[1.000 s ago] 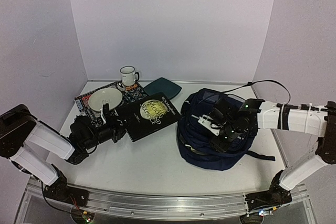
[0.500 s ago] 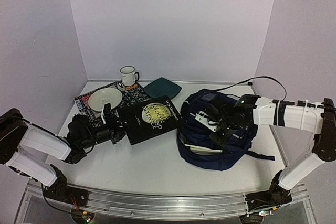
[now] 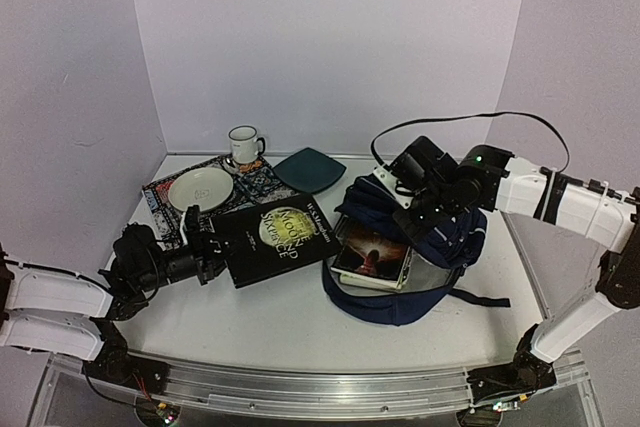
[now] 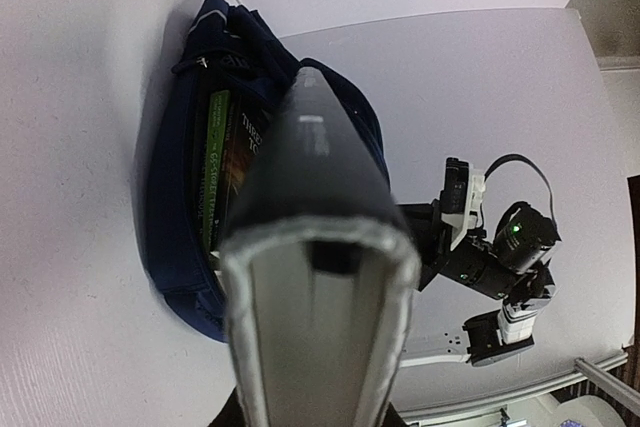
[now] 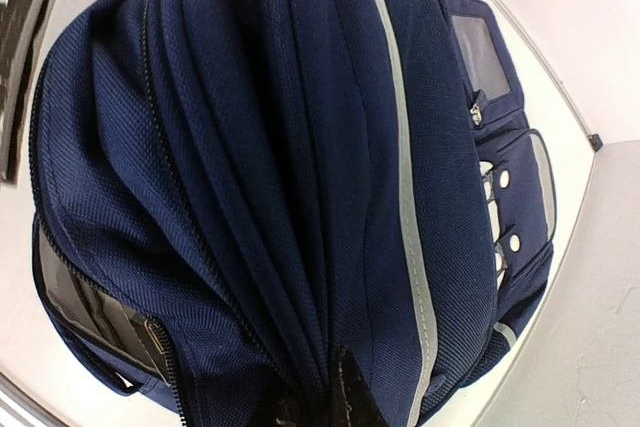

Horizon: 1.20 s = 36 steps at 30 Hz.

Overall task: Pack the student bag
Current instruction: Pick up the largest pocket of the bag from the student bag, then place the book in the largest pocket of the bag.

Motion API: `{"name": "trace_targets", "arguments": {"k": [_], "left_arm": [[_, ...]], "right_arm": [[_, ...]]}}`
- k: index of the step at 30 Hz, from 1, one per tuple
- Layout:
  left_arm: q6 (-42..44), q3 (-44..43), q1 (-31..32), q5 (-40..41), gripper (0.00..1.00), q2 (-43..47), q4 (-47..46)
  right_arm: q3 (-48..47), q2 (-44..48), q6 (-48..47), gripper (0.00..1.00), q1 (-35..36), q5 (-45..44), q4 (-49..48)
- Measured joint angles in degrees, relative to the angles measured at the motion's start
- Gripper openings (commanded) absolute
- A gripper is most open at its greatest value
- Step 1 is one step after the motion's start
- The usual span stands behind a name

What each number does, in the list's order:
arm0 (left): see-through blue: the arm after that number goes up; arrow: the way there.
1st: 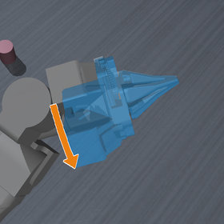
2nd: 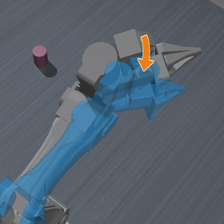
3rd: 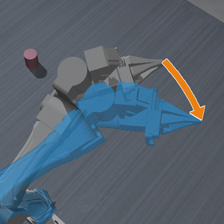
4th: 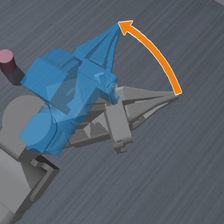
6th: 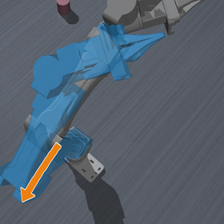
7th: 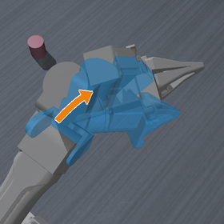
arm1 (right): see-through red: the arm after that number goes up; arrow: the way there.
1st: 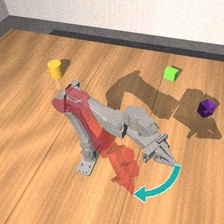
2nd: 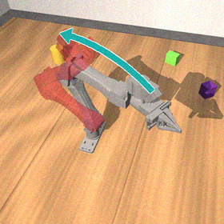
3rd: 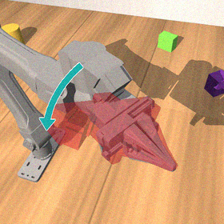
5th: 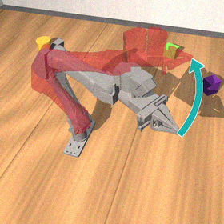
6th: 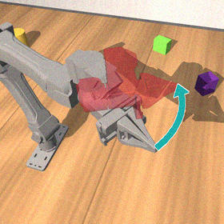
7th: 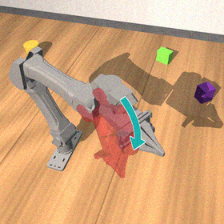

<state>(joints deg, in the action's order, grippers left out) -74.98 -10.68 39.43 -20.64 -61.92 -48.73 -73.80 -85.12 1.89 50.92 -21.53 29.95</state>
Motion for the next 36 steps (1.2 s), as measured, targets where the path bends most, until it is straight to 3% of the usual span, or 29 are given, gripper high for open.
{"name": "trace_targets", "arguments": {"k": [6,14,25,36], "left_arm": [[-0.25,-0.04,3.50,2.01,0.00,0.25,2.27],[-1.41,-3.72,12.12,6.08,0.00,-9.57,3.95],[-2.06,-12.63,12.75,8.69,0.00,-14.39,3.85],[-5.68,-13.19,12.80,13.44,0.00,-18.50,3.74]], "right_arm": [[-1.42,-1.73,3.46,0.00,0.01,2.38,-1.68],[-1.58,-2.76,6.73,0.00,0.29,5.42,-5.03],[-0.90,-2.80,9.44,0.00,2.89,7.93,-8.56],[1.10,-2.80,11.32,0.00,5.40,10.66,-12.77]]}}
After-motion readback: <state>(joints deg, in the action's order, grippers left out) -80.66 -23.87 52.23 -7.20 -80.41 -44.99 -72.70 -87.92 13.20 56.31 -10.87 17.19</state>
